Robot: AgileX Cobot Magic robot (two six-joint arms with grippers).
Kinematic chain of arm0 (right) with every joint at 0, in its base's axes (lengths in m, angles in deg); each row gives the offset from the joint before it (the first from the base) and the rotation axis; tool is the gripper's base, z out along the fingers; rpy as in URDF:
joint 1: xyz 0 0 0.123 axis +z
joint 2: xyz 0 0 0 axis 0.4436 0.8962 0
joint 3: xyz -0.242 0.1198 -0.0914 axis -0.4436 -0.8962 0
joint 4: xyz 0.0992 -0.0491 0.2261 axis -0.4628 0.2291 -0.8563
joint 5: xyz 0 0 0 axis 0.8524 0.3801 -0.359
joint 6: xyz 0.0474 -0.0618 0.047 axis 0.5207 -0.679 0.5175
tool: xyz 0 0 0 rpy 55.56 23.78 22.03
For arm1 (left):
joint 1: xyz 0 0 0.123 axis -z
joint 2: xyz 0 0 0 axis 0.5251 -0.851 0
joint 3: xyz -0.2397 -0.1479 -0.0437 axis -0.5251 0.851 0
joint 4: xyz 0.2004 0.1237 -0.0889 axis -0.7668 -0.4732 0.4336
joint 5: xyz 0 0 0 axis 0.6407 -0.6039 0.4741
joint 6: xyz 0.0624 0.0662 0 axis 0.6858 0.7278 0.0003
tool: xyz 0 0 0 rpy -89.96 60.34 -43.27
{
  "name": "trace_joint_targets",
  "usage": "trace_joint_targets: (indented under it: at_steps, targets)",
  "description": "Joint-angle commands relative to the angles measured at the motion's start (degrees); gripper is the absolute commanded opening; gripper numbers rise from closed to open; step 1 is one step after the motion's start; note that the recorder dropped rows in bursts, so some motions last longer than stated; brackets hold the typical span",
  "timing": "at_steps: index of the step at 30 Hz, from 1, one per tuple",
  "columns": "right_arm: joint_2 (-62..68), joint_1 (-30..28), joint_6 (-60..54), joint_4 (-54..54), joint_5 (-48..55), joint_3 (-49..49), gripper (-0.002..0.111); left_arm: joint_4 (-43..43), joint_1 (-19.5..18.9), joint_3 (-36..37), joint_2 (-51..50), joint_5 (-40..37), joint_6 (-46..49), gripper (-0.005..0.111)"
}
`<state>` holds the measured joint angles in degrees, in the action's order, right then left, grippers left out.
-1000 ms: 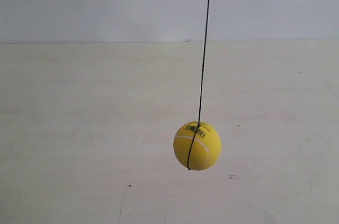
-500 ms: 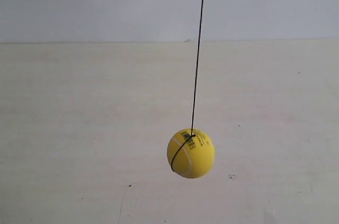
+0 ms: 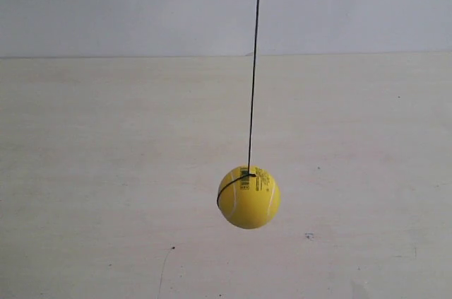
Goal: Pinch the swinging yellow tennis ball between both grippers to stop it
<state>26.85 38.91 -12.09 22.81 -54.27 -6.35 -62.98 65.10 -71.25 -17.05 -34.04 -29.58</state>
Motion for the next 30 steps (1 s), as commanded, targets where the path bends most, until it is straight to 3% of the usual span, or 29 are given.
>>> trace_joint_targets:
  at_steps: [1,10,13,16,26,30]
  targets:
    - [-0.36,-0.02,0.05,0.01,-0.17,0.49,0.0,0.14,0.46,-0.27,0.45,-0.45,-0.28,0.005]
    - [-0.36,-0.02,0.05,0.01,-0.17,0.49,0.0,0.14,0.46,-0.15,0.45,-0.48,-0.28,0.005]
    - [-0.36,-0.02,0.05,0.01,-0.21,0.49,0.0,0.14,-1.34,0.25,0.45,0.19,-0.28,0.005]
    - [-0.36,-0.02,0.05,0.01,-0.21,0.49,0.0,0.14,-5.01,0.7,0.45,0.19,-0.28,0.005]
    - [-0.36,-0.02,0.05,-0.25,-0.28,0.49,0.0,0.14,-22.43,0.95,0.45,-0.03,-0.28,0.005]
    - [-0.36,-0.02,0.05,-0.25,-0.17,0.49,0.0,0.14,-26.26,0.95,0.45,-0.03,-0.28,0.005]
